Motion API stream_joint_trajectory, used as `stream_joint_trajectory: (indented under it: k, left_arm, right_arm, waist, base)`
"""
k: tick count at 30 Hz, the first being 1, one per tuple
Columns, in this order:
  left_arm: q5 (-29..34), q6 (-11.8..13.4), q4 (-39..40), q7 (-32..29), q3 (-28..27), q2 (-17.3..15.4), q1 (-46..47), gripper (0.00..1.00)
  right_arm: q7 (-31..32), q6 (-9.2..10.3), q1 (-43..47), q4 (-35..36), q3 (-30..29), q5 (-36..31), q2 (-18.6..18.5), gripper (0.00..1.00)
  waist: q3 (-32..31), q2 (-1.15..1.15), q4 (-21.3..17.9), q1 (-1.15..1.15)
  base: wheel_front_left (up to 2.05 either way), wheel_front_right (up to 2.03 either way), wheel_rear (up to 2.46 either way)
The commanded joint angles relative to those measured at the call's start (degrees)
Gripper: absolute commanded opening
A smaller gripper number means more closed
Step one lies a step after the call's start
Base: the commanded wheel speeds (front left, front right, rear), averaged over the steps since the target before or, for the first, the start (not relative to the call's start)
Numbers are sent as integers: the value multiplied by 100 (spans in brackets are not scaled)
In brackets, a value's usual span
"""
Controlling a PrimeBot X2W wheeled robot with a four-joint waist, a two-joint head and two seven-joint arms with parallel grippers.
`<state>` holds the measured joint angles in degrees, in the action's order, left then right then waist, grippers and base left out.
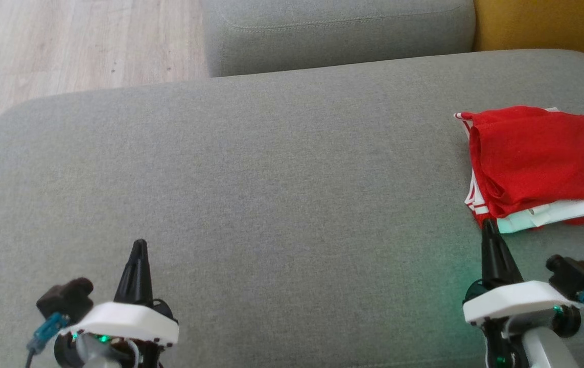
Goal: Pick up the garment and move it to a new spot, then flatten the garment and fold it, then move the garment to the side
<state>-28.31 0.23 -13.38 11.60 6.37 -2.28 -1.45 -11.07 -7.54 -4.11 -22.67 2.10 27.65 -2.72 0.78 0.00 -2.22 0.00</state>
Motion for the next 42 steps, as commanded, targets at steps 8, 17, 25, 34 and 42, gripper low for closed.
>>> stream_joint_trajectory:
  k: [8, 17, 25, 34, 42]
  left_arm:
    - [-534, -83, 145, -162, -196, -20, 336, 0]
    - [-1076, -147, 125, -314, -296, -25, 375, 0]
    - [-1558, -204, 108, -449, -386, -28, 411, 0]
    - [-2098, -267, 88, -601, -487, -33, 450, 0]
    - [-2579, -324, 70, -736, -577, -36, 486, 0]
  right_arm:
    - [145, 1, -246, 266, -75, 553, -21, 0]
    - [293, 2, -242, 322, -145, 1101, -22, 0]
    - [424, 2, -239, 371, -209, 1587, -23, 0]
    - [571, 2, -235, 426, -280, 2133, -24, 0]
    - [703, 3, -232, 475, -344, 2619, -25, 0]
  waist:
    - [-4, 0, 17, 0]
    - [-10, 0, 36, 0]
    - [-14, 0, 52, 0]
    - [-19, 0, 71, 0]
    - [-24, 0, 88, 0]
  base:
    - [0, 0, 0]
    - [0, 0, 0]
    - [0, 0, 0]
    - [0, 0, 0]
    - [0, 0, 0]
